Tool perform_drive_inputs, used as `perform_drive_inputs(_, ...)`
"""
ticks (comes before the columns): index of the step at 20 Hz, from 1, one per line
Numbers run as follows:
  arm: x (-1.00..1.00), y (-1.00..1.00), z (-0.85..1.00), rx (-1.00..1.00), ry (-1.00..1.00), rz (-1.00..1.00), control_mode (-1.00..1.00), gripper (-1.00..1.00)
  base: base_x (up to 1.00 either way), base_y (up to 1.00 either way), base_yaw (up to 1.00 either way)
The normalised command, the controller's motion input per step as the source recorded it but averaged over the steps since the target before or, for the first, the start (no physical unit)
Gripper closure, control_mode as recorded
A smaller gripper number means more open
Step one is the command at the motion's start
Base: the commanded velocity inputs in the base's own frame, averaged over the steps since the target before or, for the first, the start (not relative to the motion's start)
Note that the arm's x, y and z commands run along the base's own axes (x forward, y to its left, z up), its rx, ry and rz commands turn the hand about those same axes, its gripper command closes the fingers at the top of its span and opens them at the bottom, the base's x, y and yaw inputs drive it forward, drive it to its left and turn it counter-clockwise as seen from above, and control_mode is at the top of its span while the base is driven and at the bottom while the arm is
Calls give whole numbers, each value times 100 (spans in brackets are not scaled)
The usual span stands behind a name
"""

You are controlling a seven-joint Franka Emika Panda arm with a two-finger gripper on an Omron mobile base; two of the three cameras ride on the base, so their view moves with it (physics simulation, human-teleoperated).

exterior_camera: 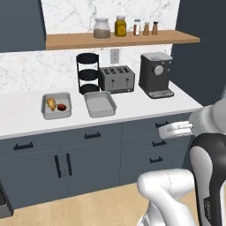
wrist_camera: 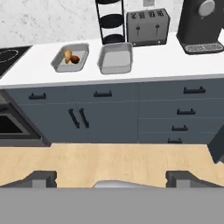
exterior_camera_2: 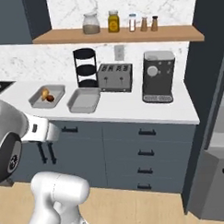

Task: Place one bell pepper and one chicken drumstick in each tupperware on the nearby counter, to pack two identical lunches.

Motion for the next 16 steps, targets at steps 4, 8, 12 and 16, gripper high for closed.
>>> perform_drive_inputs(4, 0, 0, 0, 0, 0, 0, 100, -100, 0, -100, 0)
perform_drive_inputs(8, 0, 0, 0, 0, 0, 0, 100, -100, 2, -100, 0)
perform_drive_inputs(12, 0, 0, 0, 0, 0, 0, 100, -100, 19, -100, 0)
perform_drive_inputs(16, 0, 0, 0, 0, 0, 0, 100, -100, 30, -100, 0)
